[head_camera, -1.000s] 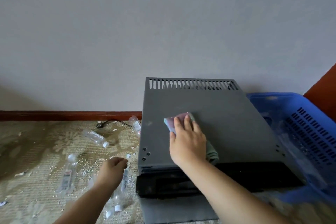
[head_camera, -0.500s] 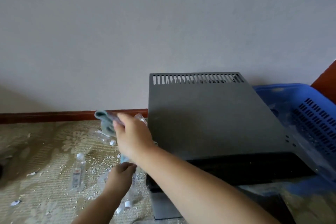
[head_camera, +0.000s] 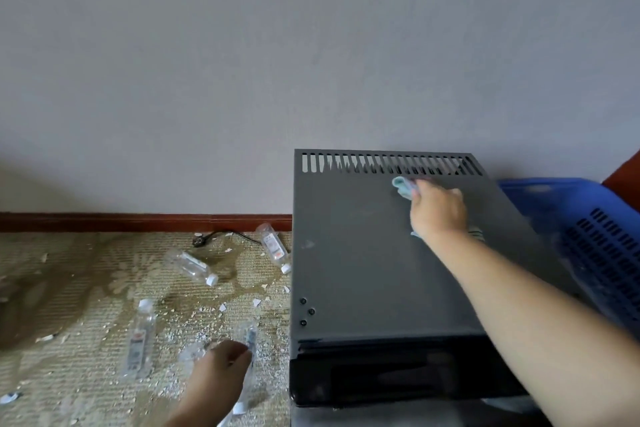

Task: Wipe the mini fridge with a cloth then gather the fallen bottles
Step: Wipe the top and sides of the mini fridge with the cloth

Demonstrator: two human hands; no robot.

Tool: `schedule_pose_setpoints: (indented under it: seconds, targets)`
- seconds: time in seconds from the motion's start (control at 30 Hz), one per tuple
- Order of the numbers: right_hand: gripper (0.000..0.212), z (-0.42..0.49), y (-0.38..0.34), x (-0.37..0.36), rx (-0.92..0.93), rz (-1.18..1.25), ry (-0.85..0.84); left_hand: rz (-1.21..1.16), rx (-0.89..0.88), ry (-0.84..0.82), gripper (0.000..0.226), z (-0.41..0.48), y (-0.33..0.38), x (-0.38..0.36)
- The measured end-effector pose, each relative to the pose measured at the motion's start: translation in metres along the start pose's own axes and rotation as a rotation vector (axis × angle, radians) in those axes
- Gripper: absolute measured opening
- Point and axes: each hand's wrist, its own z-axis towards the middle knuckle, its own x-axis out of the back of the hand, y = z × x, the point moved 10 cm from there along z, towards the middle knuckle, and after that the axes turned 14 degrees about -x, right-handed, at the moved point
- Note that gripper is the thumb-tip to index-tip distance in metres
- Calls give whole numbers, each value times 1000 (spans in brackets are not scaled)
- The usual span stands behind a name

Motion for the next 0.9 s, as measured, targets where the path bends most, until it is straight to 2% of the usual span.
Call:
schedule_pose_setpoints:
  seconds: [0.13,0.37,0.43,0.5,0.53,0.57,0.63,0.7,0.77,0.8,0.83,0.9]
  targets:
    - [28,-48,-56,-9,177,56,-4,-1,3,-17,10,14,11,-5]
    - [33,-155,-133,-13,558,211,-110,17,-57,-6,11,45,44,6]
    - [34,-179,-142,-10,632,252,-153,26,-87,32,19,47,55,16]
    - [29,-207,-146,-7,707,317,-260,-27,-86,82,19,44,60,30]
    - [25,-219,-145,-7,716,391,-368,-66,-87,104,16,40,63,37]
    - [23,-228,-141,-6,671,505,-520,-91,-89,125,18,35,66,47]
    - [19,-227,-124,1,354,882,-871,-127,-127,177,17,29,77,71]
    - [14,-209,-95,8,-57,1210,-1065,-196,-176,229,16,20,98,92]
    - [17,-193,-69,22,-301,1442,-1231,-251,-284,234,16,12,134,102]
    - [20,-184,-52,32,-406,1549,-1269,-261,-361,204,14,8,158,100]
    - [17,-172,-28,38,-484,1596,-1208,-247,-442,148,14,3,181,91]
    - [12,-137,39,57,-521,1451,-881,-168,-573,2,15,-11,221,61]
